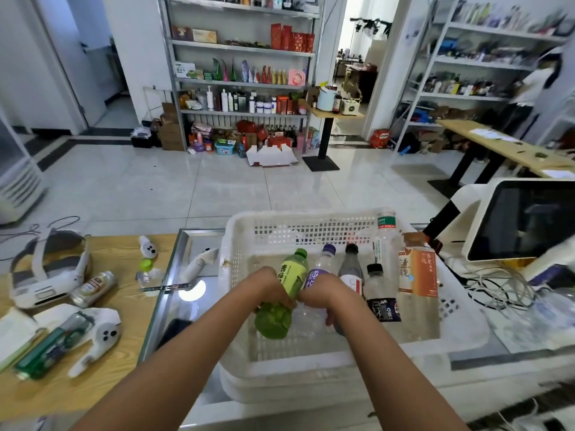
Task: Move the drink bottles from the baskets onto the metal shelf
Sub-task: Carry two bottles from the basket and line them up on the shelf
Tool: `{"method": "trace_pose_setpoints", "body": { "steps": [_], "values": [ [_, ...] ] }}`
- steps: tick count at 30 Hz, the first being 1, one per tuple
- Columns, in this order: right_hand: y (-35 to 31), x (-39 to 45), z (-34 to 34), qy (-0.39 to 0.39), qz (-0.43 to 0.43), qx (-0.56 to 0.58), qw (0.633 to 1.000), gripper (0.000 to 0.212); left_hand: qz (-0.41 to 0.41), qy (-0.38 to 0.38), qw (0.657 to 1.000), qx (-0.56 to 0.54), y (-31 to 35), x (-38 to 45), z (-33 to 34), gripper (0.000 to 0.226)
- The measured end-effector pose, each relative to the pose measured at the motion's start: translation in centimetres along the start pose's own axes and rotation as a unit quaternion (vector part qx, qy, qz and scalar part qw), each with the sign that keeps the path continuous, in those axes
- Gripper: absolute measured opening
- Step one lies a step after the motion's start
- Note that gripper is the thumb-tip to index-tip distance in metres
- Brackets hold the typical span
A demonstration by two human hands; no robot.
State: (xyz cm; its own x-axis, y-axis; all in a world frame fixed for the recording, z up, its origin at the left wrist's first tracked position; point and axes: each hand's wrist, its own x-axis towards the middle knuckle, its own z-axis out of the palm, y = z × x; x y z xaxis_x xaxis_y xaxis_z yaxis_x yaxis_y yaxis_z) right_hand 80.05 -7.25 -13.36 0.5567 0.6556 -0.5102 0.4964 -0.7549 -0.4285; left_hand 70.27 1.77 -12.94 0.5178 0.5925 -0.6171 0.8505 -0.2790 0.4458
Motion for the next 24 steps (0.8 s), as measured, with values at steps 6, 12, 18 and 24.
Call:
{"method": "trace_pose_setpoints", "body": {
  "steps": [6, 12, 18, 24],
  "values": [
    [-0.4, -1.7, -0.8, -0.032, 0.022, 0.127, 0.991, 0.016, 0.002, -0.072, 0.997, -0.018, -0.2, 0.6, 0.0, 0.050],
    [0.0, -1.9, -1.1, -0.009, 0.071, 0.207, 0.976, 0.021, 0.008, -0.050, 0.998, -0.048, -0.6, 1.2, 0.1, 0.061],
    [0.4, -0.7, -0.9, 0.011, 0.090, 0.245, 0.965, 0.037, 0.007, -0.006, 0.998, -0.062, -0.8, 2.2, 0.8, 0.061],
    [1.7, 0.7, 0.4, 0.075, 0.098, 0.276, 0.953, 0.037, 0.015, 0.006, 0.996, -0.084, -1.3, 3.2, 0.9, 0.073]
  ]
}}
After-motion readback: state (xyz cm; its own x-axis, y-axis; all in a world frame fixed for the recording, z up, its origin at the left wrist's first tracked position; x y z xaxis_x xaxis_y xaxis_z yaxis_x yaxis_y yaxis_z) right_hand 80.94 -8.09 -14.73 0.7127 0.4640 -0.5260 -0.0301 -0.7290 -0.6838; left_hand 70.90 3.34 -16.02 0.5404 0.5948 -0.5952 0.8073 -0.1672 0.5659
